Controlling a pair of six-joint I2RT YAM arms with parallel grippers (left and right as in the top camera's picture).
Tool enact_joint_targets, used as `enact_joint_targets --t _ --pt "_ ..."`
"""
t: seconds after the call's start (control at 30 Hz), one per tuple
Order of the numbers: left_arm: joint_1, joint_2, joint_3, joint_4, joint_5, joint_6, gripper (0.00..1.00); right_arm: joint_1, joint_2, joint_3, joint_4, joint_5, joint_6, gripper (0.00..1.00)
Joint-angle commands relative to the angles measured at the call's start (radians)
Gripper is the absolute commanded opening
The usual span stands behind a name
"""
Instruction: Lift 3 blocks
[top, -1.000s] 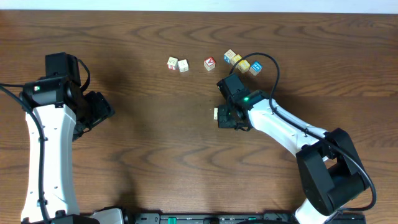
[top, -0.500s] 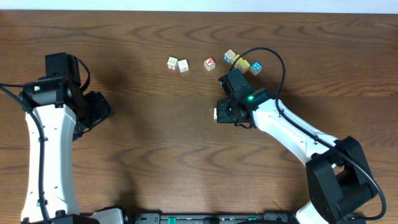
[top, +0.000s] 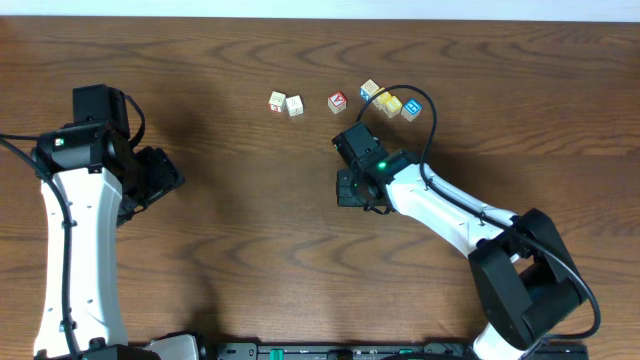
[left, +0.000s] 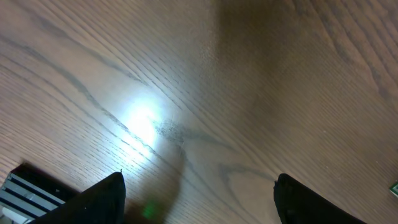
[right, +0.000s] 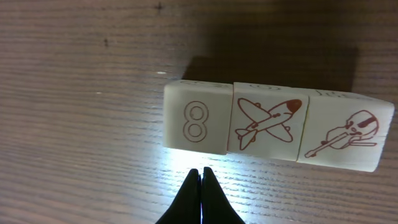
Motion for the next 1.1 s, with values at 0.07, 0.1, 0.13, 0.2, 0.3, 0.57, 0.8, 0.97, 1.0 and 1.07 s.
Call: enact_joint_targets --t 0.07,0.1,0.13,0.2,0.3,0.57,0.8,0.97,1.0,1.07 --pt "0.003 -0.003 0.018 -0.006 -0.006 -0.009 0.77 0.007 0.006 0.013 0.005 0.034 0.021 0.01" --pt "0.003 -0.003 0.018 -0.006 -0.006 -0.009 0.77 0.007 0.006 0.013 0.004 0.04 0.021 0.01" --pt "0.003 -0.003 0.018 -0.006 -0.006 -0.009 0.77 0.007 0.006 0.013 0.004 0.045 0.021 0.01" --pt "0.003 -0.003 0.018 -0.006 -0.006 -0.009 0.77 0.007 0.006 0.013 0.005 0.052 0.021 0.01" --pt "0.003 -0.003 0.018 -0.006 -0.006 -0.009 0.77 0.007 0.006 0.013 0.006 0.051 0.021 0.01" --pt "0.003 -0.003 0.018 -0.006 -0.006 -0.009 0.77 0.007 0.006 0.013 0.011 0.052 0.021 0.01" --pt "0.003 -0.003 0.018 -0.006 -0.006 -0.009 0.77 0.007 0.006 0.013 0.017 0.052 0.021 0.01" --pt "0.003 -0.003 0.018 -0.006 -0.006 -0.009 0.77 0.007 0.006 0.013 0.019 0.052 0.021 0.01" --pt "0.003 -0.003 0.018 -0.006 -0.006 -0.009 0.77 0.007 0.006 0.013 0.019 0.052 0.02 0.01" --pt "0.003 -0.003 0.018 -0.006 -0.006 -0.009 0.77 0.007 0.01 0.013 0.021 0.052 0.02 0.01"
